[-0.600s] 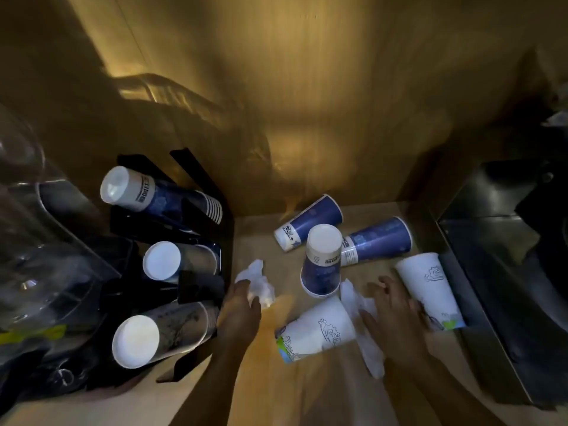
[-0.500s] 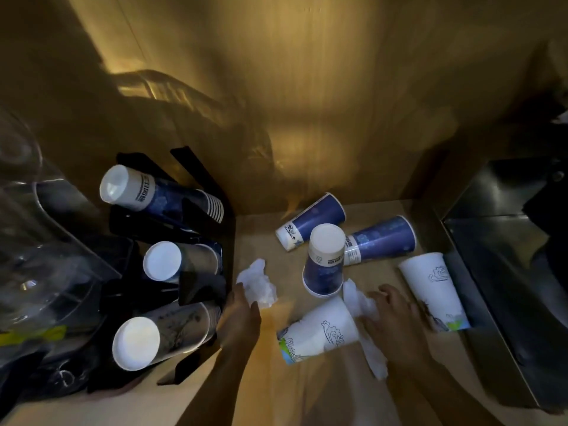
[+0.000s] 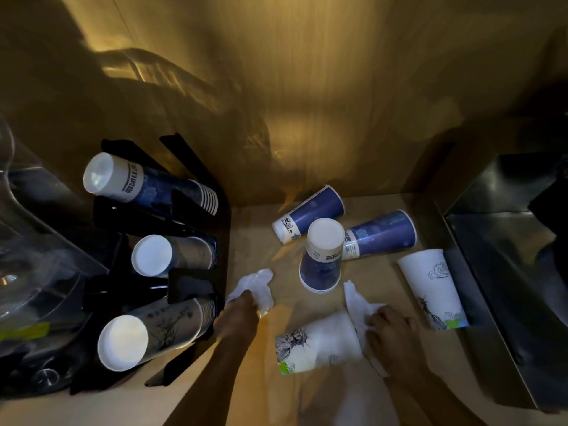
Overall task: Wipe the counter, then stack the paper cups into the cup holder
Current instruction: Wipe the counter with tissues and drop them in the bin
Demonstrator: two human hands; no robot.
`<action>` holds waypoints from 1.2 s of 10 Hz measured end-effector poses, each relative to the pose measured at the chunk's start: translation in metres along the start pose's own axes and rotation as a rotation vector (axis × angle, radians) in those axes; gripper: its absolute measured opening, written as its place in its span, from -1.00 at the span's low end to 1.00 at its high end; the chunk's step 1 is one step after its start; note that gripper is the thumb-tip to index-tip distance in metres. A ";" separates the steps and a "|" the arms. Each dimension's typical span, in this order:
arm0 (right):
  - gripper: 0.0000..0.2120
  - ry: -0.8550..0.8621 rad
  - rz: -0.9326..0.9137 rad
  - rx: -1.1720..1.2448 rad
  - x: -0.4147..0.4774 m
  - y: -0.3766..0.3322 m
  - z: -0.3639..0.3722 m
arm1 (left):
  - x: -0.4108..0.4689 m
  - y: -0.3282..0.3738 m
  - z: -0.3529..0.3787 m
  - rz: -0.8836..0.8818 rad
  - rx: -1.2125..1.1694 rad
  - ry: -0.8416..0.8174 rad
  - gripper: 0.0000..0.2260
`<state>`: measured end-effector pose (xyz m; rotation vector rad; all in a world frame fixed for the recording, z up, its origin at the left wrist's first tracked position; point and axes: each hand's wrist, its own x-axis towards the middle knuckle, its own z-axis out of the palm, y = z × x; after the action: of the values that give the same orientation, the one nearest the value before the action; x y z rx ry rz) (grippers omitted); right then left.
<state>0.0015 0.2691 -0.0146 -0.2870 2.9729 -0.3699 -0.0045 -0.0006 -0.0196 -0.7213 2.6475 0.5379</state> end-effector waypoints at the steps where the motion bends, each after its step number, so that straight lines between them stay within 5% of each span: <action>1: -0.79 0.057 0.014 -0.003 -0.002 0.009 -0.001 | -0.007 0.003 0.001 -0.028 -0.073 0.013 -0.74; 3: -0.88 0.184 0.068 0.089 0.006 0.015 -0.023 | -0.020 0.005 -0.010 0.013 -0.371 0.190 -0.88; 5: -0.95 0.260 0.070 0.126 0.014 0.018 -0.048 | -0.050 0.017 -0.032 0.051 -0.577 0.366 -0.74; 7: -0.83 0.422 -0.044 0.300 0.012 0.007 -0.073 | -0.084 0.022 -0.049 0.098 -0.719 0.493 -0.81; 9: -0.75 0.322 -0.247 0.133 0.014 0.005 -0.088 | -0.140 0.016 -0.058 0.058 -0.849 0.628 -0.80; 11: -0.87 0.633 -0.477 0.500 -0.013 -0.054 -0.120 | -0.202 -0.011 -0.064 0.024 -0.959 0.758 -0.82; 12: -0.81 0.638 -0.551 0.580 -0.032 -0.086 -0.123 | -0.225 -0.035 -0.068 0.027 -0.969 0.804 -0.83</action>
<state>0.0288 0.2221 0.1292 -1.0809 3.0886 -1.6062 0.1819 0.0340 0.1241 -1.3839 2.9713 1.9482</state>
